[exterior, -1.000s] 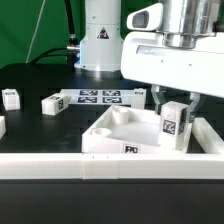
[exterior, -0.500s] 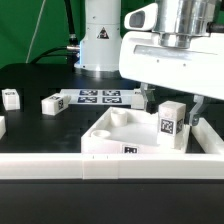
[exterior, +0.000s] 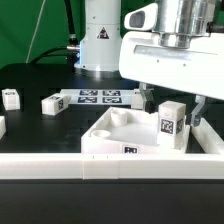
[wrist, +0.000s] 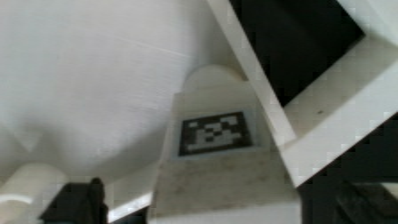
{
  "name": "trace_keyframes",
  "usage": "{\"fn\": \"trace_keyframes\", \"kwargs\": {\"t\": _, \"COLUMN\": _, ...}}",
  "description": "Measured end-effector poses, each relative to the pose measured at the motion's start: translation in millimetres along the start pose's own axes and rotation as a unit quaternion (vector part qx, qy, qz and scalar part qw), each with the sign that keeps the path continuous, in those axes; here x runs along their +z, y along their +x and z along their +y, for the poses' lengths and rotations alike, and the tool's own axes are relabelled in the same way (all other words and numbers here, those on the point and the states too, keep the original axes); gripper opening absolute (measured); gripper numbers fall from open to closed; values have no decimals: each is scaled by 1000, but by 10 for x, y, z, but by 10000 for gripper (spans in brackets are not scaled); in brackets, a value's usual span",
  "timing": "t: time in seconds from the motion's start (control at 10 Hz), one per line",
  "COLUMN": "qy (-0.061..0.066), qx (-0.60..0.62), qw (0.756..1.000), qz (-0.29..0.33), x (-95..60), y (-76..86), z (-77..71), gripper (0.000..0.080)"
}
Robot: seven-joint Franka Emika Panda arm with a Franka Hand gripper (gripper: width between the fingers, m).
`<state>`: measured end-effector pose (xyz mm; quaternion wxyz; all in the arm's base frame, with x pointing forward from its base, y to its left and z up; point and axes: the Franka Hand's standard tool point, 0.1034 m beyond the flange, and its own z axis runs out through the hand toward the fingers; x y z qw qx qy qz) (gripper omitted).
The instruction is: Assemble one leg
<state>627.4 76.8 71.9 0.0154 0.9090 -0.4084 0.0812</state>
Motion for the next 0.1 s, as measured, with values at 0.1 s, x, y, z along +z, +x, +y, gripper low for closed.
{"fn": "trace_keyframes", "kwargs": {"t": 0.1, "qy": 0, "qx": 0, "qw": 1000, "qz": 0, "x": 0, "y": 0, "z": 0, "gripper": 649}}
